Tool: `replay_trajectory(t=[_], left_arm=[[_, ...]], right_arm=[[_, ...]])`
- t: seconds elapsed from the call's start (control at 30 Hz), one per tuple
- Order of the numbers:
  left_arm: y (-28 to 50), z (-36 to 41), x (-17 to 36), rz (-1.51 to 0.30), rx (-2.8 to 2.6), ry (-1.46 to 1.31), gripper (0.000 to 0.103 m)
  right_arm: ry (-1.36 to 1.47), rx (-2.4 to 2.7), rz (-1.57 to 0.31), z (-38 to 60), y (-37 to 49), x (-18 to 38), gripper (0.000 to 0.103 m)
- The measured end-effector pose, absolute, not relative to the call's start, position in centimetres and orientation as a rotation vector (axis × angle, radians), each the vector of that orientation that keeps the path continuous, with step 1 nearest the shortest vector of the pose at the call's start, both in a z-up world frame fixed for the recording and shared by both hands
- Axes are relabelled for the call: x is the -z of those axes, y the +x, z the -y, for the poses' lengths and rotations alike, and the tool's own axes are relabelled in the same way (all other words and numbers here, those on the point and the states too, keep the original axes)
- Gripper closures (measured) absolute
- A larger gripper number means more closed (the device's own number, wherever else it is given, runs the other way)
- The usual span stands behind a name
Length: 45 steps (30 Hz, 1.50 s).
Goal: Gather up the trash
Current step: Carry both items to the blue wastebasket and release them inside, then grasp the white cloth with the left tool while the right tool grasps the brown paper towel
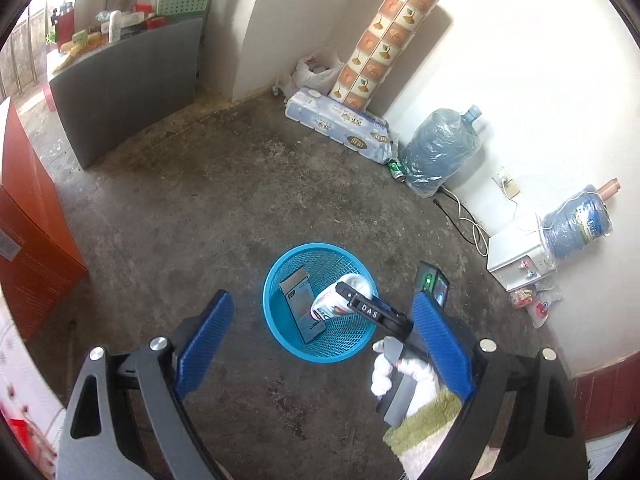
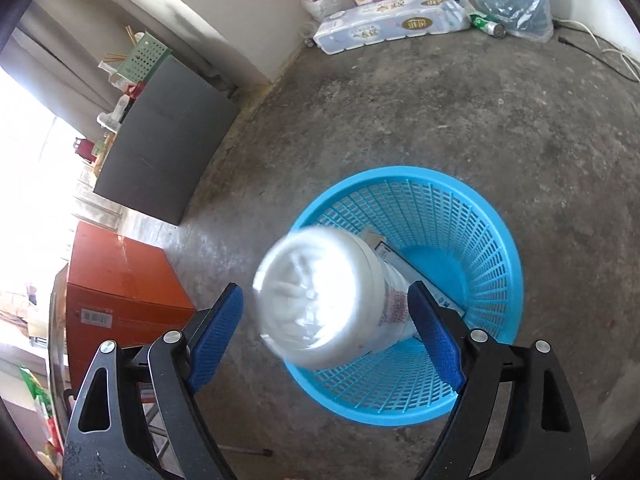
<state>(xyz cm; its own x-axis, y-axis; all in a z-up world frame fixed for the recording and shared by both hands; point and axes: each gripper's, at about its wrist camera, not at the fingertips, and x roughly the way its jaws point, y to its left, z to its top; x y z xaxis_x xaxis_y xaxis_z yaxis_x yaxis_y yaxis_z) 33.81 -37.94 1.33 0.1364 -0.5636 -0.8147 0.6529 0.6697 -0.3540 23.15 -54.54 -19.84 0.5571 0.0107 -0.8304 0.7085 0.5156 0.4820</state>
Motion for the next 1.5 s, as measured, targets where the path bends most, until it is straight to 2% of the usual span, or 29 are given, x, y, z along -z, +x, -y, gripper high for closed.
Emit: replay_trajectory(t=[0.3,0.57,0.83,1.03,1.23,1.5], left_arm=[[30.9,20.2,-8.3,-1.03,0.854,0.011,0.014],[27.2,3.5,-10.0,-0.896,0.682,-0.113,0.014],[21.9,-10.4,-9.4,-0.744,0.488,-0.243,0.014],[18.1,-16.5,-6.8,-0.715,0.377,-0.306,0.014],[16.0,-19.4,-4.4,-0.718,0.332,-0.36,0.014],[13.9,-16.5,-1.6,-0.727,0.443,-0.309,0.014]], right_arm=[[0.97,0.412,-0.837,52.4,24.7,16.7,0.019],[0.958,0.305,-0.77,48.7,21.7,11.4,0.019],[0.789,0.165,-0.721,38.8,17.4,4.3,0.019],[0.591,0.09,-0.723,30.4,16.2,0.6,0.019],[0.454,-0.061,-0.696,23.7,17.8,-2.7,0.019],[0.368,-0.283,-0.686,15.1,21.4,-4.7,0.019]])
